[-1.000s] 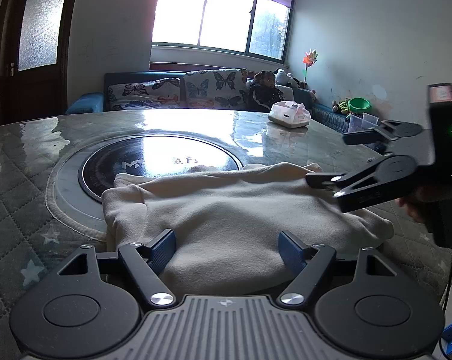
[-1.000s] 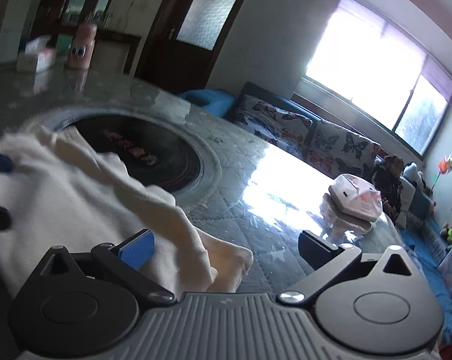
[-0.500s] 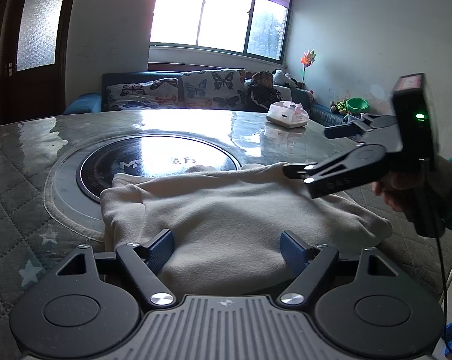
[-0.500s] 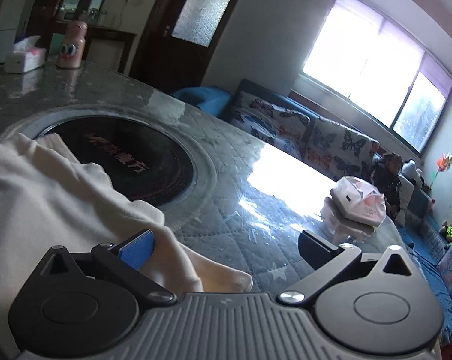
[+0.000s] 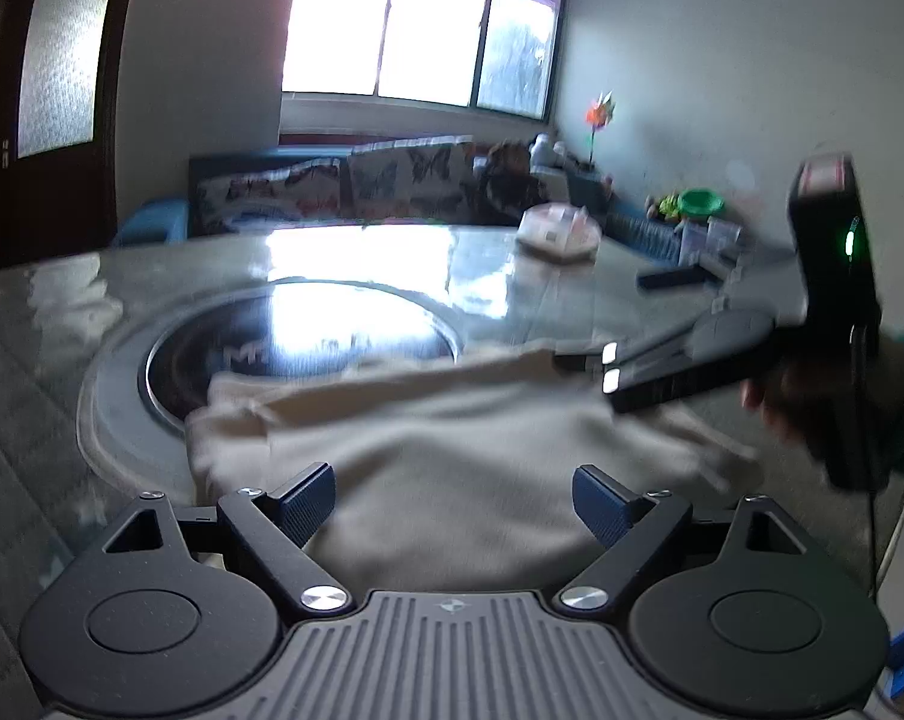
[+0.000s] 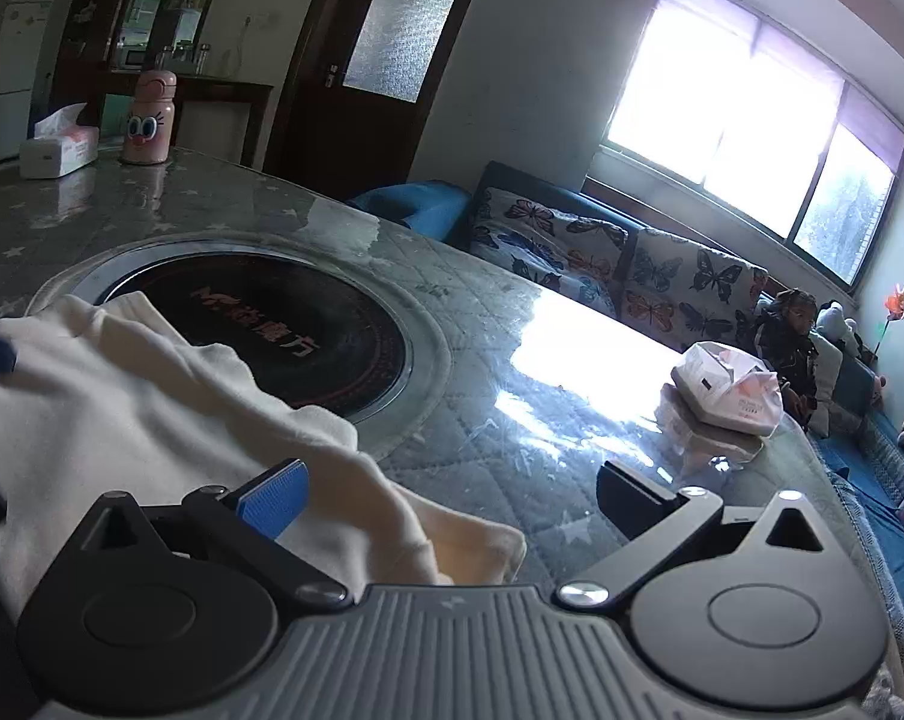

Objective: Fold clothes

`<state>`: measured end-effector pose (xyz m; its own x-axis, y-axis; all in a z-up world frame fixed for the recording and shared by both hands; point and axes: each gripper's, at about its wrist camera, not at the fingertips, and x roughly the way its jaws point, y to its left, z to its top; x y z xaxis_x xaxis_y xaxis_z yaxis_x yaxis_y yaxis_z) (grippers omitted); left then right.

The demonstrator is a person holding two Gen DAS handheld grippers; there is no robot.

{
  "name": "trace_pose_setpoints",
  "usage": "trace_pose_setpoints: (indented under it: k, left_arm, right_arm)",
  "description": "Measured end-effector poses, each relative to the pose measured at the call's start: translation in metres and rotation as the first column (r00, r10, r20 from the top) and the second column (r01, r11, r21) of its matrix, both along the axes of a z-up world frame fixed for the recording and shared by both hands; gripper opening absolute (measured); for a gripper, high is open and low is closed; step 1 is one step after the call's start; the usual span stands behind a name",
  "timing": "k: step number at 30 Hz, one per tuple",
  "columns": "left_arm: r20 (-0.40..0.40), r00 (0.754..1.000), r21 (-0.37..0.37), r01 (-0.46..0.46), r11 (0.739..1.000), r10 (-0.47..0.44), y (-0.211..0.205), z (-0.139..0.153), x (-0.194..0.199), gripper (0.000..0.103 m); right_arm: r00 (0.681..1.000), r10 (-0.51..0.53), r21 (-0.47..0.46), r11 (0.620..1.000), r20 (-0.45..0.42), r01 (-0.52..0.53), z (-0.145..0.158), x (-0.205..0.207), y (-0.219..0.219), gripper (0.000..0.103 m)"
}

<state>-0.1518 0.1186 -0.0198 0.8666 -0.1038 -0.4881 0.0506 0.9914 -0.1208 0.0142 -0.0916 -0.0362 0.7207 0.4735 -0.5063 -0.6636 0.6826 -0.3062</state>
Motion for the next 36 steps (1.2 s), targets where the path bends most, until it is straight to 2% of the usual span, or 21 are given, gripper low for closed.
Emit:
trace_pose_setpoints:
  k: [2, 6, 13, 17, 19, 20, 26, 29, 36]
  left_arm:
    - [-0.008, 1.0, -0.004, -0.007, 1.0, 0.007, 0.006, 0.001, 0.004, 0.087]
    - [-0.055, 0.998, -0.067, -0.026, 0.997, 0.023, 0.022, -0.007, 0.011, 0.083]
    - [-0.055, 0.998, -0.114, -0.037, 0.993, 0.031, 0.03, -0.008, 0.009, 0.08]
    - [-0.033, 0.998, -0.138, -0.053, 0.989, 0.048, 0.034, -0.001, 0.009, 0.08]
    - [-0.027, 0.995, -0.14, -0.096, 0.986, 0.093, 0.036, 0.001, 0.012, 0.078]
    - [-0.032, 0.993, -0.126, -0.112, 0.986, 0.109, 0.036, 0.001, 0.015, 0.073]
    - [-0.092, 0.977, -0.015, -0.196, 0.98, 0.194, 0.032, -0.004, 0.036, 0.058]
    - [-0.103, 0.972, 0.031, -0.209, 0.977, 0.211, 0.032, -0.01, 0.039, 0.06]
    - [-0.083, 0.972, 0.013, -0.218, 0.976, 0.219, 0.037, -0.006, 0.03, 0.063]
  right_arm:
    - [1.0, 0.006, 0.005, 1.0, -0.006, -0.006, -0.001, -0.002, -0.002, 0.103]
    - [1.0, 0.016, 0.012, 1.0, -0.024, -0.016, -0.003, -0.006, -0.005, 0.103]
    - [0.998, 0.015, -0.003, 1.0, -0.053, -0.015, -0.017, -0.008, -0.005, 0.103]
    - [0.999, 0.018, 0.018, 1.0, -0.035, -0.018, -0.006, -0.013, -0.006, 0.103]
    - [0.999, 0.035, 0.025, 0.999, -0.028, -0.035, -0.002, -0.018, -0.006, 0.103]
    - [0.999, 0.042, 0.025, 0.999, -0.024, -0.041, -0.001, -0.02, -0.005, 0.103]
    - [0.995, 0.098, -0.018, 0.995, 0.033, -0.097, -0.006, -0.041, 0.005, 0.103]
    - [0.992, 0.122, -0.04, 0.992, 0.036, -0.121, -0.009, -0.047, 0.009, 0.103]
    - [0.991, 0.126, 0.008, 0.992, 0.034, -0.126, 0.001, -0.057, 0.003, 0.103]
